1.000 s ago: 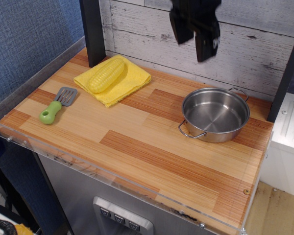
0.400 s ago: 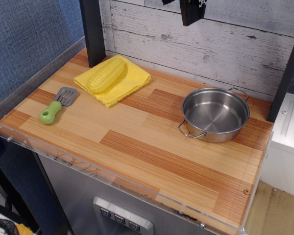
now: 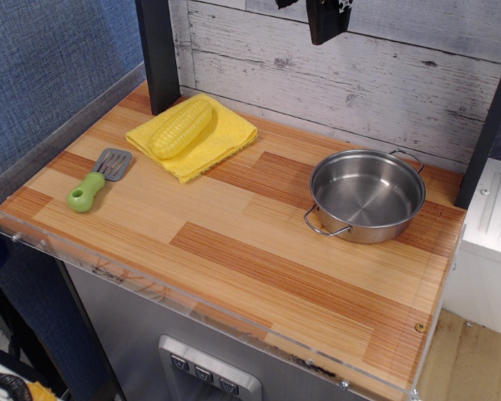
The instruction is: Move the pot to the back right corner of the table
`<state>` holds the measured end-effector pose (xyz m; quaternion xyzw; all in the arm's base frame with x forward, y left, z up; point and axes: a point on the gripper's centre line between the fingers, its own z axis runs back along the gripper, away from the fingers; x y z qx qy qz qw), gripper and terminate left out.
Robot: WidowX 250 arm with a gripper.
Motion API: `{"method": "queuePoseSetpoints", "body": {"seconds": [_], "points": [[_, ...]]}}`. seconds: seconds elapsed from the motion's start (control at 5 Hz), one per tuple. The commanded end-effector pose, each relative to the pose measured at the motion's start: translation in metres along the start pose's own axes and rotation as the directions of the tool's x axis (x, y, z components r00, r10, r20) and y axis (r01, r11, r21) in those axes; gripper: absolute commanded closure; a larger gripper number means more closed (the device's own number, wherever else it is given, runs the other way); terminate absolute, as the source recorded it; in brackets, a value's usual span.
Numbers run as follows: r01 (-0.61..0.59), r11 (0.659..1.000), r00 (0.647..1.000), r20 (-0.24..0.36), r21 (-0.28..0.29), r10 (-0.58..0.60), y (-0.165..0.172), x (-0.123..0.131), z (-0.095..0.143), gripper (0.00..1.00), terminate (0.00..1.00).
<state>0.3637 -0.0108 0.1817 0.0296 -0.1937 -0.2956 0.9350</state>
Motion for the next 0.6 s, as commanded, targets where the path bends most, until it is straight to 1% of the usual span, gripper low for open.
{"method": "queuePoseSetpoints", "body": {"seconds": [0.0,0.2,0.4], "points": [[-0.003,0.999,0.999,0.04,0.034,0.002,-0.0041,0.0021,0.0221,0.0,0.0],[-0.003,0.999,0.999,0.04,0.034,0.002,-0.0041,0.0021,0.0221,0.0,0.0],[-0.003,0.999,0.999,0.04,0.034,0.002,-0.0041,0.0021,0.0221,0.0,1.0]]}}
